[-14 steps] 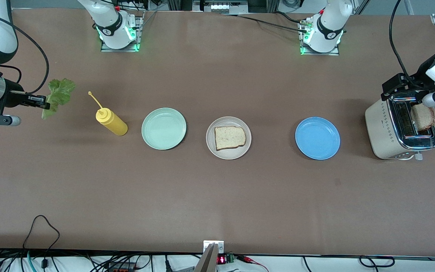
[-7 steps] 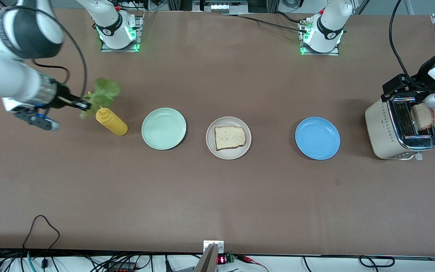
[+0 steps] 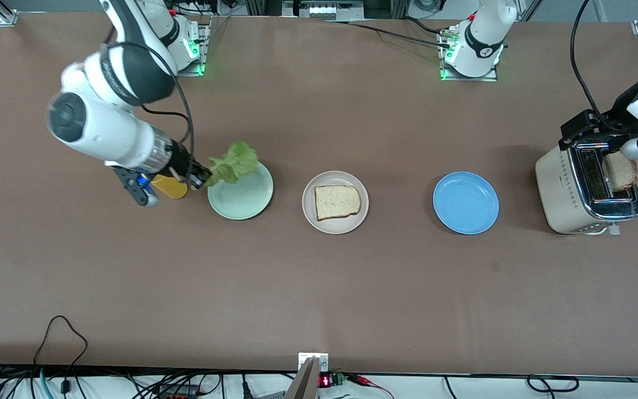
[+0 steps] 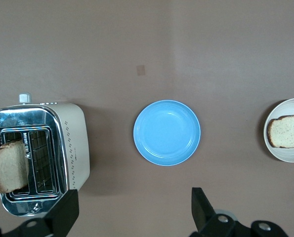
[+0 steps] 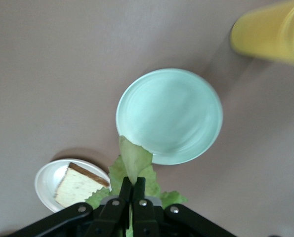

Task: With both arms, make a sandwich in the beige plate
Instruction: 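Lay the lettuce on the toast and open the right gripper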

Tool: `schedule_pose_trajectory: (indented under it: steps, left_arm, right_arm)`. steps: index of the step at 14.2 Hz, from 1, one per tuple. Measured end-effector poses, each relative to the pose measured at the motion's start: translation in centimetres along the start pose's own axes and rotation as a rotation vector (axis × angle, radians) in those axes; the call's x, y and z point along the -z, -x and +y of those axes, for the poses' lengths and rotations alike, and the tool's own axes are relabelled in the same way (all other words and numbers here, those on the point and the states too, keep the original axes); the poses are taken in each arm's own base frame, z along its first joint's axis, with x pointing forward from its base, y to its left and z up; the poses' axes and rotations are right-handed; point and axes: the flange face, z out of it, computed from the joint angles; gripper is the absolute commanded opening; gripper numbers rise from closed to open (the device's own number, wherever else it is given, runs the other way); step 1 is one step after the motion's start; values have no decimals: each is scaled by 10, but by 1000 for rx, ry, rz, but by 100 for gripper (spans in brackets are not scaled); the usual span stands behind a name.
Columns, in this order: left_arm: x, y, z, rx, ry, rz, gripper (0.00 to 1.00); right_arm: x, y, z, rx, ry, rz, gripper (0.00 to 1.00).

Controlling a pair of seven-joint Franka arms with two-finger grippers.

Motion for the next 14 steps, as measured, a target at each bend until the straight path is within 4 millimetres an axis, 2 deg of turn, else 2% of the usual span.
schedule_pose_trajectory:
  steps: [7,14]
  left_arm:
    - [0,0,0,0,0,-1,100]
    - [-1,0,0,0,0,-1,100]
  right_arm:
    - [-106,71,-51,-245,-90,-19,0]
    - [-159,96,-96,-380,-119,-75,0]
